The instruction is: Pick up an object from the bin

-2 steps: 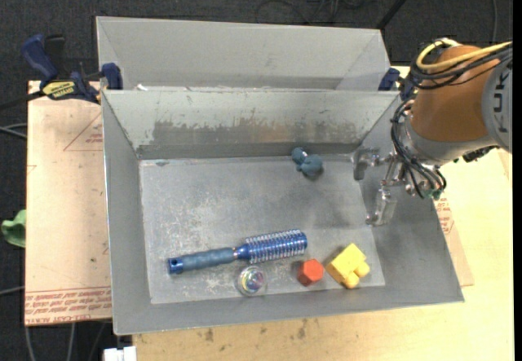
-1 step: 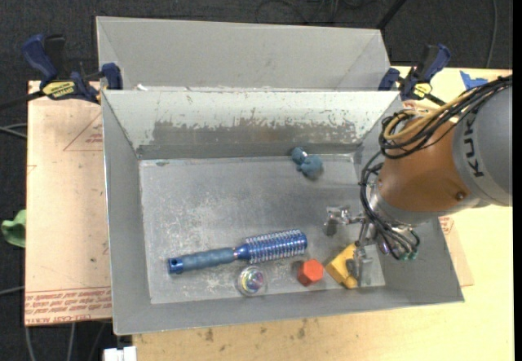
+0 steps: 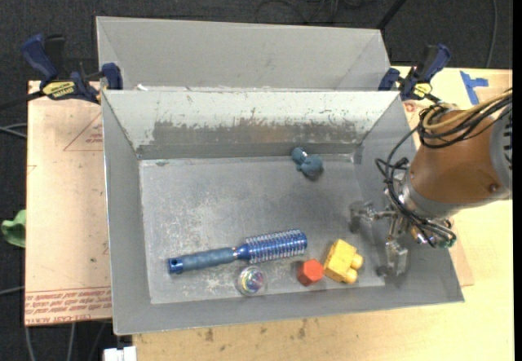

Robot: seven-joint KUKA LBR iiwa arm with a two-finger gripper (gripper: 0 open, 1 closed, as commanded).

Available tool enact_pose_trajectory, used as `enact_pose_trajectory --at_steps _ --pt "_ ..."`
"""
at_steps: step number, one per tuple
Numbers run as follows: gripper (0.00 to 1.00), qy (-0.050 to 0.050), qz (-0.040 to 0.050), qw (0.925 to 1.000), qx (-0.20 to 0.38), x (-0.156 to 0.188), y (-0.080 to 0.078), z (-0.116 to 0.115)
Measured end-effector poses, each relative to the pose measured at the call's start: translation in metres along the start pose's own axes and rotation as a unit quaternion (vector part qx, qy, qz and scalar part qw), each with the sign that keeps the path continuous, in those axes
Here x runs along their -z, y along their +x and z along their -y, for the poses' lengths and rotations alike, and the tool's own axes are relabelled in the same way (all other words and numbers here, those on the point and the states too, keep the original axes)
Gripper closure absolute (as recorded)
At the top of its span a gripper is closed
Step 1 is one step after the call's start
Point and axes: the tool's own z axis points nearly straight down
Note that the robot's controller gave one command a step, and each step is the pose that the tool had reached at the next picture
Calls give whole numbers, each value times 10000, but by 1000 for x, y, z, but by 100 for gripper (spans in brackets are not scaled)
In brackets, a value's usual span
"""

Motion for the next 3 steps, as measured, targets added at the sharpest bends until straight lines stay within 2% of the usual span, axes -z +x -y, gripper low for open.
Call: enact_pose_trajectory --at_steps 1,2,3 --pt "0 -28 -7 9883 1523 -1 -14 -71" --pt "100 -20 -8 9885 1514 0 -13 -70" --pt "100 25 25 9843 1767 171 18 -51"
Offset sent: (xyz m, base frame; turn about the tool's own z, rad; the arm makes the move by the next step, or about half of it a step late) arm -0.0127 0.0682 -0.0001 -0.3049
